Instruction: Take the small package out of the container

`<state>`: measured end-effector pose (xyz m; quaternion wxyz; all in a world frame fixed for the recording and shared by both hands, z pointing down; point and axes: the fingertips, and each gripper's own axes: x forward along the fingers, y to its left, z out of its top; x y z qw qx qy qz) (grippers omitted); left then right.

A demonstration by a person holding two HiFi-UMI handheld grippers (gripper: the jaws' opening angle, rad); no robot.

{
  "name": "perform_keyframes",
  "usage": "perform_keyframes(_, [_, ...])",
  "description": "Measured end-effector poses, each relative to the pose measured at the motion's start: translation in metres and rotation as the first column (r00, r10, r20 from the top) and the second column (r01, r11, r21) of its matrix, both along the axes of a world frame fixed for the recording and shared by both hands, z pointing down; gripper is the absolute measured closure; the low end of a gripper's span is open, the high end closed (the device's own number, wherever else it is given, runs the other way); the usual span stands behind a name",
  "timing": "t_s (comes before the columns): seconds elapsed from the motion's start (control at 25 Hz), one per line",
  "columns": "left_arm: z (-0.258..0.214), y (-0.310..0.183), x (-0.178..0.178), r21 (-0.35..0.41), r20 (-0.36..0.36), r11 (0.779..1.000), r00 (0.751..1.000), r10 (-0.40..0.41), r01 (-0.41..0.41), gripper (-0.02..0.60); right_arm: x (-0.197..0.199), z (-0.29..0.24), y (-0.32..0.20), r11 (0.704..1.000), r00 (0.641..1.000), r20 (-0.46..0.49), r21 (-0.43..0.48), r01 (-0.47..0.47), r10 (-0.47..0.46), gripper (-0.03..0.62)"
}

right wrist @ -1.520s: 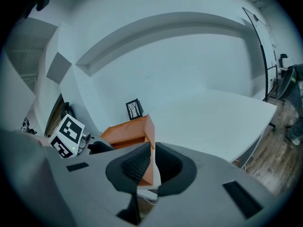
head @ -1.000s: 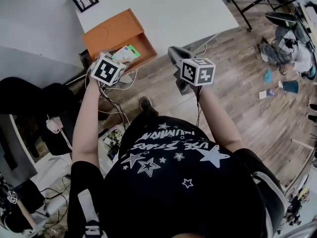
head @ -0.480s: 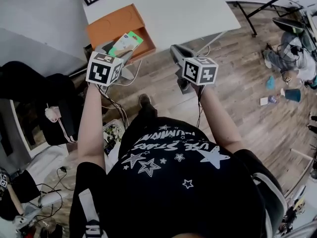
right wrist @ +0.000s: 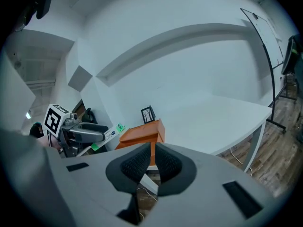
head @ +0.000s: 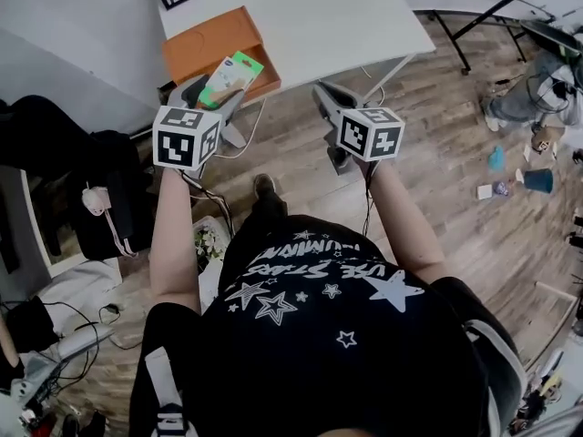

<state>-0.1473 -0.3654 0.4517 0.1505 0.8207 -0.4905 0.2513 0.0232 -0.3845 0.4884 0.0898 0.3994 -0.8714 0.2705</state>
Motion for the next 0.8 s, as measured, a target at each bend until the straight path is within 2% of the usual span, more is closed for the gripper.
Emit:
perform_keyframes(0.28, [-0.032, 0.036, 0.004, 0.028, -0.016, 0.999, 0.999, -0.046, 0.046, 0.238, 0.001, -0.031, 0.026, 0.999, 0.999, 0.018, 0.026, 0.025, -0.026, 0.537])
perform_keyframes(0.64, [-0.018, 0.115, -0.005, 0.059, -0.050, 0.994, 0.994, -0.093, 0.096, 0.238, -0.003, -0.021, 0.093, 0.998, 0.999, 0.008, 0.058, 0.032, -0.033, 0.537])
perform_keyframes(0.8, [-0.012, 0.142, -0.005, 0.060, -0.068, 0.992, 0.992, -0.110, 0.114, 0.238, -0.002, -0.016, 0.117, 0.997, 0.998, -0.024, 0.066, 0.051, -0.049, 0.540])
